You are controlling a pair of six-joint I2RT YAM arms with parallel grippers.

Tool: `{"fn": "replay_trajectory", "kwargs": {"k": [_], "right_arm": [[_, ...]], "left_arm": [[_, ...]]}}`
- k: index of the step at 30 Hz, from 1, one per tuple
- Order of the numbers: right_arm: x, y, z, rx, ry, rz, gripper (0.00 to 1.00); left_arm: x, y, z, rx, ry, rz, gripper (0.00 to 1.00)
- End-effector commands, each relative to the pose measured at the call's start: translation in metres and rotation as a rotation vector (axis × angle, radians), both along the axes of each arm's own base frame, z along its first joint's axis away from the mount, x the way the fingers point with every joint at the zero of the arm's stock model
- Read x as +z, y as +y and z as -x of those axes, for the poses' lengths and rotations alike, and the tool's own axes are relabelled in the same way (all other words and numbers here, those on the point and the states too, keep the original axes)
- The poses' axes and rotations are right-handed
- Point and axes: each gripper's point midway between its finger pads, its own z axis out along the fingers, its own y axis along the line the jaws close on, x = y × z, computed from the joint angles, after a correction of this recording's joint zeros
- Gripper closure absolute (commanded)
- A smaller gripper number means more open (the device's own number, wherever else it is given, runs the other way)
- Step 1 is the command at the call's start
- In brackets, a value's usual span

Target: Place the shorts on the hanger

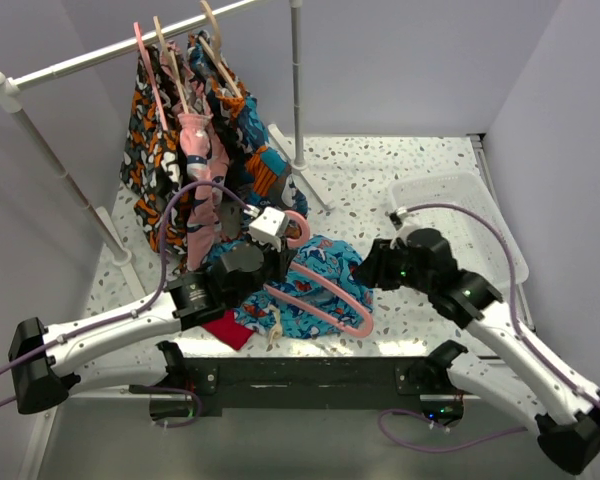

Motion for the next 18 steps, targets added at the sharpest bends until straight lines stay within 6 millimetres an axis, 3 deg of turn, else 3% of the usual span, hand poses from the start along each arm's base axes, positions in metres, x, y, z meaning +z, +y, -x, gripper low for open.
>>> {"fn": "replay_trajectory", "kwargs": {"k": [1,5,18], "right_arm": [[-0.032,0.028,-0.003,0.073,0.098,-0.052,0.59],[-0.059,0.040,-0.002,0.108,0.156,-0.065,0.60],[-0.105,0.061,-0.014,0.066,0.209,-0.052,0.61]], "left_arm": [[0.029,0.001,-0.003,0.017,-0.061,0.100,1.00],[0.030,0.002,-0.003,0.019,-0.066,0.102,1.00],[0.035,0.005,-0.003,0.028,-0.079,0.115,1.00]]}}
